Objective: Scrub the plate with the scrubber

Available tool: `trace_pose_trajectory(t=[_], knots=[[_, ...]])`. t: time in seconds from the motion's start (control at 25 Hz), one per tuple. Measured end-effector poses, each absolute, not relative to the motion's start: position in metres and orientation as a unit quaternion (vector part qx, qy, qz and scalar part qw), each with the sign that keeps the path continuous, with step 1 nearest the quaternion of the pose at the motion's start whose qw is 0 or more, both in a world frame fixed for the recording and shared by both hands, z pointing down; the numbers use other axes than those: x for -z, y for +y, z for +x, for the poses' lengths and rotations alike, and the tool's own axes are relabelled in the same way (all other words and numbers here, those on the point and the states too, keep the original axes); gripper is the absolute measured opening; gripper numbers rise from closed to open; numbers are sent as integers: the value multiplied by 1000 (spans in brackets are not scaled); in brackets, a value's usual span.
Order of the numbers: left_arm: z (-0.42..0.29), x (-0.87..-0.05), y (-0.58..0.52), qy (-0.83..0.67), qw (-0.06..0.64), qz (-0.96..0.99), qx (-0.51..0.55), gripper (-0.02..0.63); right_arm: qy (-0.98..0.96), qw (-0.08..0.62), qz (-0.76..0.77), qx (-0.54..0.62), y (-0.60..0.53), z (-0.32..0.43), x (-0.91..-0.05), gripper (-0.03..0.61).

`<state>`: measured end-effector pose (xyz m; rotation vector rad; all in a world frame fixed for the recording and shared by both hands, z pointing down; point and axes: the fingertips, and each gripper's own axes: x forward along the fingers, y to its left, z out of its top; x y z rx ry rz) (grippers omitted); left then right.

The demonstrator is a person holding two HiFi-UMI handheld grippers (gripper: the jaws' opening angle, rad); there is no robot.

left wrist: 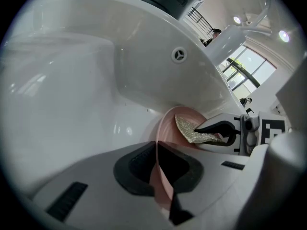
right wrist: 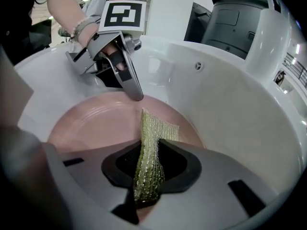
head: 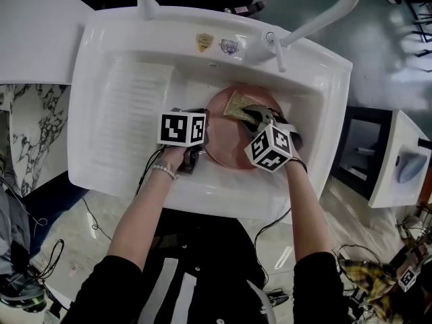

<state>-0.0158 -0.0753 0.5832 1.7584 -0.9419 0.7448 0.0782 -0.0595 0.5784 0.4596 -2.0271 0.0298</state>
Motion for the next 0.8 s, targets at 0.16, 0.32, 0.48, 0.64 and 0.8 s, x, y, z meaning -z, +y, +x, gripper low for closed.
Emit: trace_pose_trajectory(t=[0.16,0.32,0.48,0.64,0.8], knots=[[-15,-583,-75,-387,485,723,-304,12,-850,503,158,-26,-40,71,-575,83],[-16,-583,-75,-389,482,723,-305,12,-858,496,130,-38,-20,63,-573,86],[-16,-584,-75,-390,480,724,-307,12,-866,483,111,-60,0,56,-570,86],[-16,-585,-74,-392,481,722,-307,12,-871,477,84,-89,22,49,-568,86],[-16,-586,-75,-393,481,721,-307,12,-870,477,46,-111,41,45,-565,86]])
